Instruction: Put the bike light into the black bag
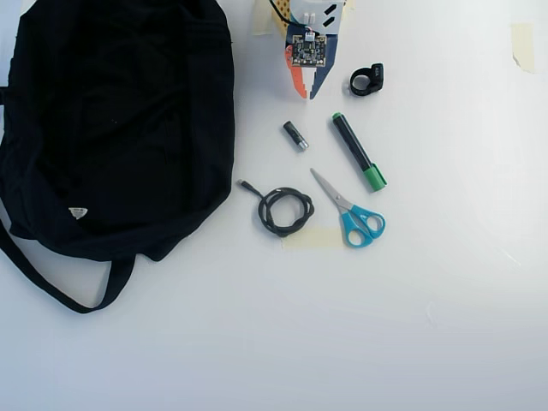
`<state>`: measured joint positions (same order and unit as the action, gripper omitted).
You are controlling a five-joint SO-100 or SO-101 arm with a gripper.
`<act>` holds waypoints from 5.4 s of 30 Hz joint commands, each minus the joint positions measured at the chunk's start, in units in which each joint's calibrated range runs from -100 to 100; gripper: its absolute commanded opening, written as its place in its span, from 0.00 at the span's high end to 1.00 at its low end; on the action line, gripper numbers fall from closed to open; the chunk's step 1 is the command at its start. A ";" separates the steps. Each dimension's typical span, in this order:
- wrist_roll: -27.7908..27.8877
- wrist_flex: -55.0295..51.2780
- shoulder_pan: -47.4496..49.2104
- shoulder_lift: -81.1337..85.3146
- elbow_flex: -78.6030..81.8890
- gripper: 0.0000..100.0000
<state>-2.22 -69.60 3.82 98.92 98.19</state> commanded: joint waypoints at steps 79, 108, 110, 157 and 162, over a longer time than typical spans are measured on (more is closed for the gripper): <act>4.32 54.96 -0.08 -100.83 -104.66 0.98; 0.02 43.16 7.02 -98.75 -99.00 0.98; 0.44 37.39 8.97 -96.43 -99.27 0.98; 11.87 -27.82 20.19 -81.41 -94.06 0.98; 11.56 -27.82 21.24 -78.09 -89.12 0.98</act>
<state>9.50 -96.74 24.47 16.56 7.23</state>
